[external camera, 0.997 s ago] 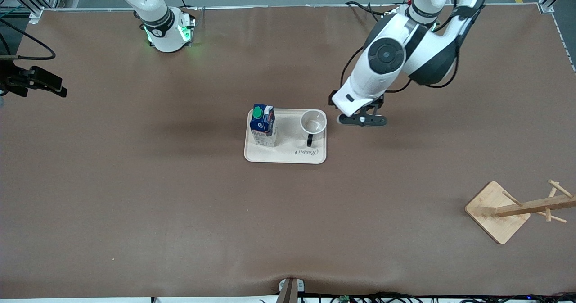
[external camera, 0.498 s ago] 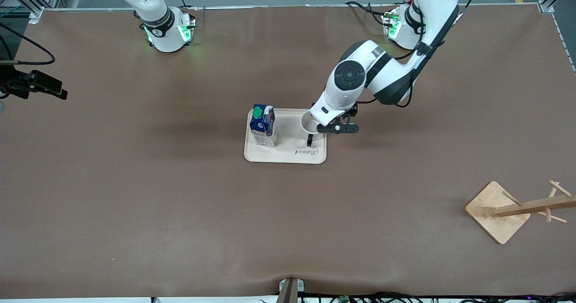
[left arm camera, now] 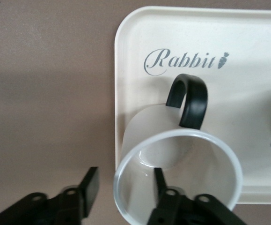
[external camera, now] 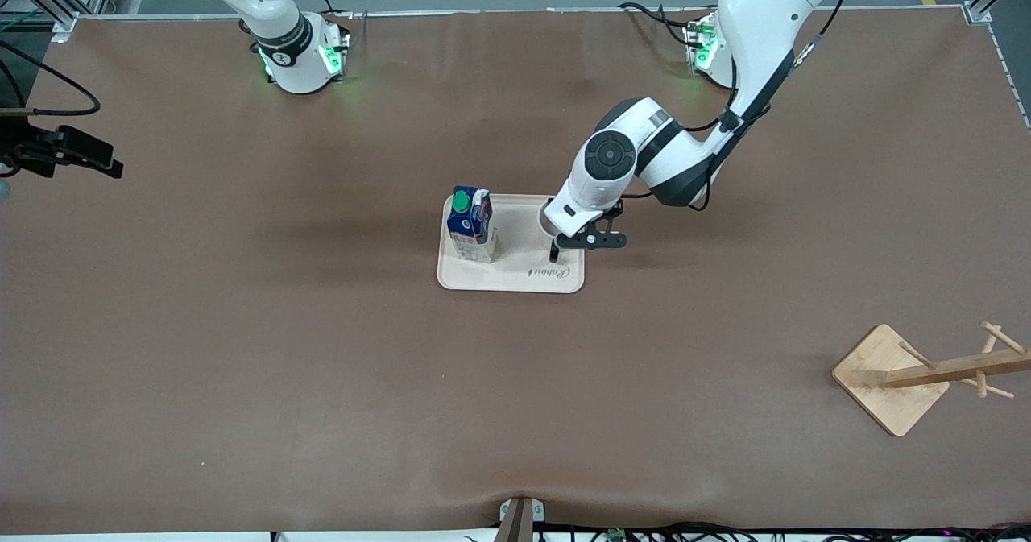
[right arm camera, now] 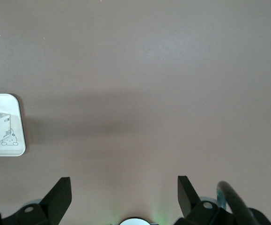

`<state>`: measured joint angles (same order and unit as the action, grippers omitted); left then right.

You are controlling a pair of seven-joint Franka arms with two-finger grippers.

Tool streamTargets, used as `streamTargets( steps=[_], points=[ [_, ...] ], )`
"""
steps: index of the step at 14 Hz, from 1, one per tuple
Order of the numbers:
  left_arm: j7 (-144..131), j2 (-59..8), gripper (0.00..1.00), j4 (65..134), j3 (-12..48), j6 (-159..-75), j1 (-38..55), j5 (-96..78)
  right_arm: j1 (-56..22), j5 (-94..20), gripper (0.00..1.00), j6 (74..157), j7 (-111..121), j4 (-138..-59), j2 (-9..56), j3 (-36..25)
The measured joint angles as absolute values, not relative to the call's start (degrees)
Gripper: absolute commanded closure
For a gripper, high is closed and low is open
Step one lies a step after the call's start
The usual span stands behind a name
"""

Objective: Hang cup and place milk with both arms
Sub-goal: 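Reach the left gripper to the white mug and grasp its rim, then carry the mug toward the wooden stand while the right gripper grasps the milk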

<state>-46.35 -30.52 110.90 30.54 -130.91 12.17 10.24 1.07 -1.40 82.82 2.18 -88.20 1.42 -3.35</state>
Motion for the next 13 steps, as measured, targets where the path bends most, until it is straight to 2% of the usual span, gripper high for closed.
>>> streamTargets(
  steps=[4, 8, 13],
  points=[
    [-46.3, -30.9, 1.0, 109.7, 30.4, -131.4, 12.0, 10.4, 0.2, -1.5, 0.0, 84.9, 2.3, -88.2, 2.7, -3.1],
    [-46.4, -29.3, 1.0, 105.7, 30.3, -130.4, 10.8, 10.7, -1.0, -1.6, 0.0, 86.5, 2.1, -88.4, 5.0, -2.9],
    [-43.1, -20.0, 1.0, 98.4, 30.3, -115.7, 4.7, 10.8, -1.0, -2.4, 0.0, 85.9, 2.1, -89.2, 10.9, -3.0]
  ],
)
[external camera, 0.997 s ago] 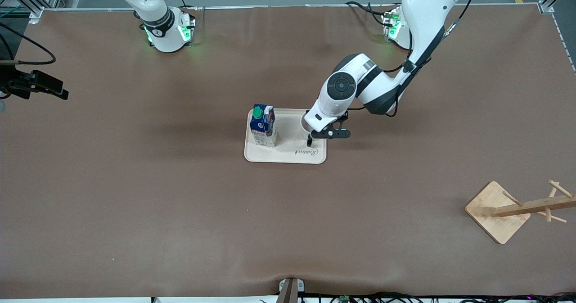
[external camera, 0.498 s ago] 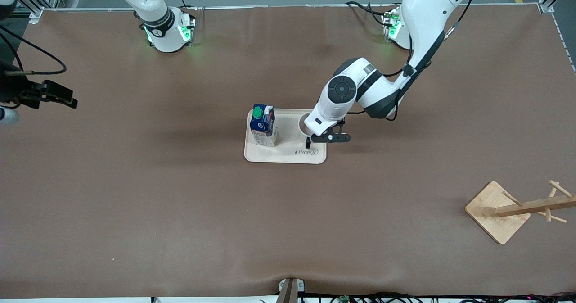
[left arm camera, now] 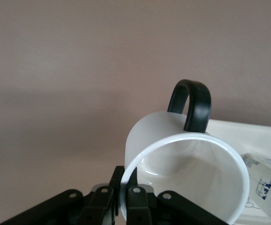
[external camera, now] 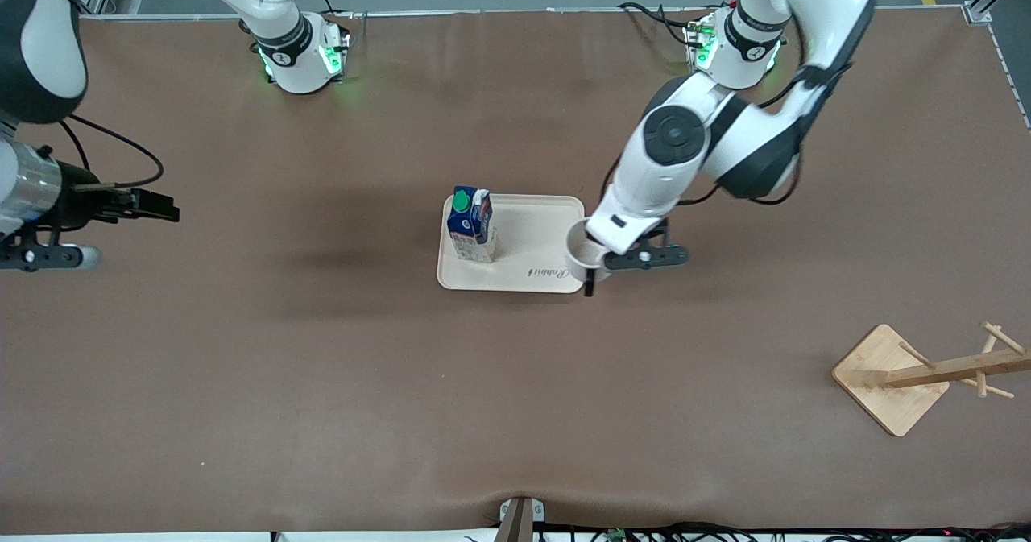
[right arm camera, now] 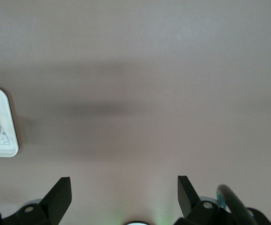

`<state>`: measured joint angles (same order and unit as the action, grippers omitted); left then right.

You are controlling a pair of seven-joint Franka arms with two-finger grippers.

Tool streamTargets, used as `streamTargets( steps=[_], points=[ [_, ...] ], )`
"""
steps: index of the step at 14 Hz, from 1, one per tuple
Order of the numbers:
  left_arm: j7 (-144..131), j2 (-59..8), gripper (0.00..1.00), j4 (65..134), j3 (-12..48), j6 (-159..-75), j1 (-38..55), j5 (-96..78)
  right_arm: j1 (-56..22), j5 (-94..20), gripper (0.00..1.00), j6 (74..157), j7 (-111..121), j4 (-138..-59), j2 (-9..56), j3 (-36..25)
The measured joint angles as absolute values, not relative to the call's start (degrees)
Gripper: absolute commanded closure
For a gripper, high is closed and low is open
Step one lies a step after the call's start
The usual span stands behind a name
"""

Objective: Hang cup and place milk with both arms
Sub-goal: 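Carry the mug toward the wooden stand while the right gripper grasps the milk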

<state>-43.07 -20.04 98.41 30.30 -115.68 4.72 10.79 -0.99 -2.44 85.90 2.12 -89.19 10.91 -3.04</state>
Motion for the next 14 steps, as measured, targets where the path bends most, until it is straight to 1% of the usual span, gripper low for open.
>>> streamTargets(
  steps=[4, 8, 11, 14],
  points=[
    [-35.1, -16.0, 1.0, 92.5, 30.2, -104.9, -0.7, 10.8, -0.3, -11.2, 0.0, 84.0, 2.0, -90.0, 12.6, -3.3],
    [-25.1, -14.3, 1.0, 89.0, 30.1, -100.8, -7.5, 10.8, -0.8, -13.5, 0.0, 83.0, 2.1, -90.5, 14.8, -3.1],
    [-15.2, -12.9, 1.0, 88.6, 30.0, -98.1, -13.3, 10.9, -6.3, -13.8, 0.0, 82.8, -0.6, -90.6, 15.3, -2.7],
    [-3.5, -11.9, 1.0, 88.5, 29.8, -96.6, -21.3, 11.0, -16.1, -14.1, 0.0, 84.0, -14.1, -90.2, 15.4, -2.2]
  ],
)
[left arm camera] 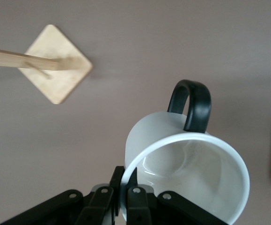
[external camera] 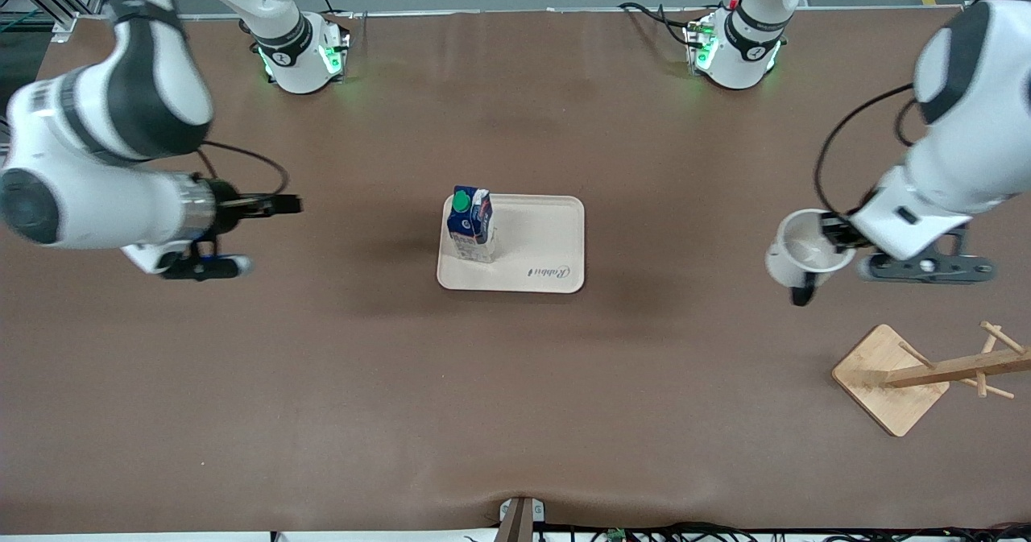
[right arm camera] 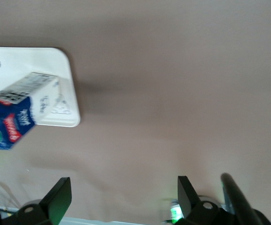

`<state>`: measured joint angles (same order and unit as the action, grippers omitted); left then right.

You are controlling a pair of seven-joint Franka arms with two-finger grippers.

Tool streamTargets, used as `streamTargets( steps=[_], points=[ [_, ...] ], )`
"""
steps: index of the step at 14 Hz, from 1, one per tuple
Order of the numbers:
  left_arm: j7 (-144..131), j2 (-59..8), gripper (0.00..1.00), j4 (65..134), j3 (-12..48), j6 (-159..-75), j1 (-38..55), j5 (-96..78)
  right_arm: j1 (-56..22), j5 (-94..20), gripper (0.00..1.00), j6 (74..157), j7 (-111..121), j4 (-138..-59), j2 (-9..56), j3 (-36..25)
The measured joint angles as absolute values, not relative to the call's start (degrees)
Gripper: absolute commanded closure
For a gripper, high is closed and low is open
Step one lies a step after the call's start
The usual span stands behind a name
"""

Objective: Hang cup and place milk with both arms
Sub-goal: 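Carry the mug toward the wooden stand while the right gripper grasps the milk, then hang the mug handle on the stand peg while the right gripper lifts milk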

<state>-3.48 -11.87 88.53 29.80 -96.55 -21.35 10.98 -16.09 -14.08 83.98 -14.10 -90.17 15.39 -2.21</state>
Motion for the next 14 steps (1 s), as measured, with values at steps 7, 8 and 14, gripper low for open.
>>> streamTargets(
  steps=[7, 8, 14],
  points=[
    [19.4, -12.8, 1.0, 88.3, 29.6, -101.5, -33.1, 11.0, -30.3, -14.1, 0.0, 92.8, -25.2, -89.2, 18.6, -2.1],
    [21.3, -13.4, 1.0, 87.9, 29.6, -102.1, -34.0, 11.0, -31.3, -14.1, 0.0, 94.0, -26.2, -89.2, 19.2, -2.1],
    [26.7, -19.5, 1.0, 82.0, 29.6, -104.7, -36.6, 11.0, -35.3, -14.1, 0.0, 99.5, -26.8, -89.1, 23.1, -2.0]
  ],
)
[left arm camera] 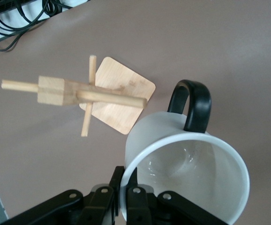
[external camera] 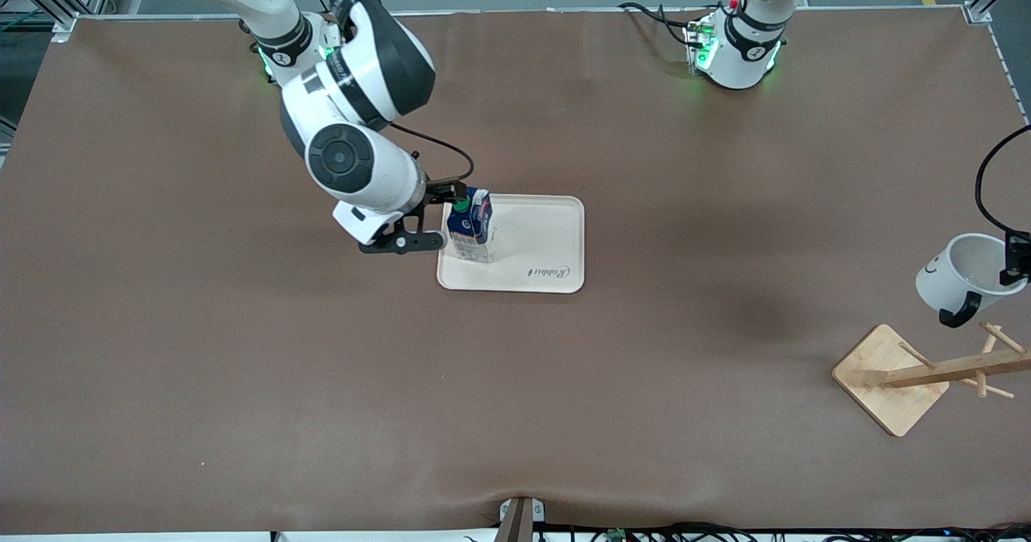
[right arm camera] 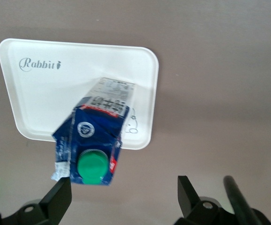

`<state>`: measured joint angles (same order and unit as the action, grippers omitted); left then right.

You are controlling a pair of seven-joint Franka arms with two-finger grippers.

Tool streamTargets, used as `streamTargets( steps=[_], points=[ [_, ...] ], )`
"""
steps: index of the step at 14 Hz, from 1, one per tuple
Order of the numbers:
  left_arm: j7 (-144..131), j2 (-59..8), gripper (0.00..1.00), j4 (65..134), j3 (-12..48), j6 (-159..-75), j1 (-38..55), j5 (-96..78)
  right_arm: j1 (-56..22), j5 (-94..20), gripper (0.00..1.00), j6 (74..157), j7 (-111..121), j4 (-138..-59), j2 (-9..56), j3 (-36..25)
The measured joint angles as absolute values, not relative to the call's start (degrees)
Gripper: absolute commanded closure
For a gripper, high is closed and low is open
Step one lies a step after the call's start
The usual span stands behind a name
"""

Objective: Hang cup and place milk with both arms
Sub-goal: 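Hang the mug handle on the stand peg while the right gripper lifts milk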

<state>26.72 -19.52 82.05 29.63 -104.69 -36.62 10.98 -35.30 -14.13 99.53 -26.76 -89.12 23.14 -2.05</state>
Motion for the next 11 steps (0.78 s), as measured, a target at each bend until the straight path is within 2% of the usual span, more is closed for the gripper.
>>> streamTargets(
  steps=[5, 11],
  points=[
    [26.7, -21.8, 1.0, 80.5, 28.9, -107.5, -36.6, 11.0, -36.6, -21.7, 0.0, 100.3, -27.9, -89.0, 24.0, -2.2],
    [26.7, -24.1, 1.0, 78.8, 28.2, -108.4, -38.0, 10.9, -38.9, -15.4, 0.0, 105.0, -28.7, -89.3, 25.1, -2.2]
  ],
)
